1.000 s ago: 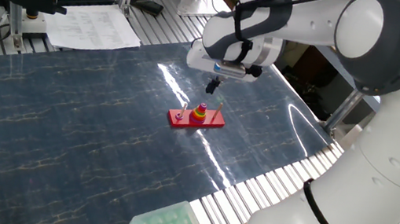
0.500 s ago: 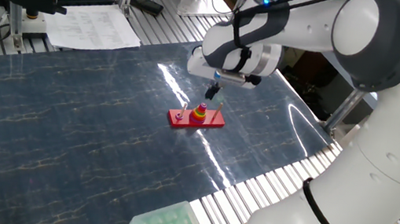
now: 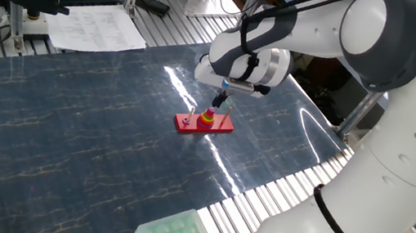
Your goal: Take out one Hanoi block and throw it aside
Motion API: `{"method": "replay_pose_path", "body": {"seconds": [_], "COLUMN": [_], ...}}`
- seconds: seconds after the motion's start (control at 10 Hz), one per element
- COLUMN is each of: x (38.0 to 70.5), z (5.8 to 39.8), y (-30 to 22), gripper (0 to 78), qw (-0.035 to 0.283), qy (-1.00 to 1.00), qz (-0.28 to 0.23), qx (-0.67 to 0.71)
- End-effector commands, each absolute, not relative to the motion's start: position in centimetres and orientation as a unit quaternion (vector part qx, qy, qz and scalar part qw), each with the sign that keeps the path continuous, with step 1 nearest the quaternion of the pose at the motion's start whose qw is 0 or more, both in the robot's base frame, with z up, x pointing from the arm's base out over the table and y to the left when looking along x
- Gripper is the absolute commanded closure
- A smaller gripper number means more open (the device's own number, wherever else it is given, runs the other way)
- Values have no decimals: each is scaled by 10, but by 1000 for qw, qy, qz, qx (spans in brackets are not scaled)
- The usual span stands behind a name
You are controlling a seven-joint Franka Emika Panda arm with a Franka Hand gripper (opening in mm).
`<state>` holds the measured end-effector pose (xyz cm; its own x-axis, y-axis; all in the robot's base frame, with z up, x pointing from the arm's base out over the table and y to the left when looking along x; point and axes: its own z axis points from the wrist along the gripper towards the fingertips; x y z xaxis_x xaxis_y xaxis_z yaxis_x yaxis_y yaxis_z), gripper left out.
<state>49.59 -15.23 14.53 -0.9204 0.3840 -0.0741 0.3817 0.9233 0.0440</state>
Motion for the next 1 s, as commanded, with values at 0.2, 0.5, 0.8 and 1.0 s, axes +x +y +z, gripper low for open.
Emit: {"method": "replay_pose_path", "body": {"seconds": [0.2,0.5,0.8,1.0], "x": [495,495,495,495], "z": [138,136,132,132], "y": [-155,-155,-156,-156], "gripper": [776,776,776,776], "qw": [45,46,50,50], "qy": [979,979,979,979], "qz": [20,22,23,23], "qx": [197,198,197,197]}}
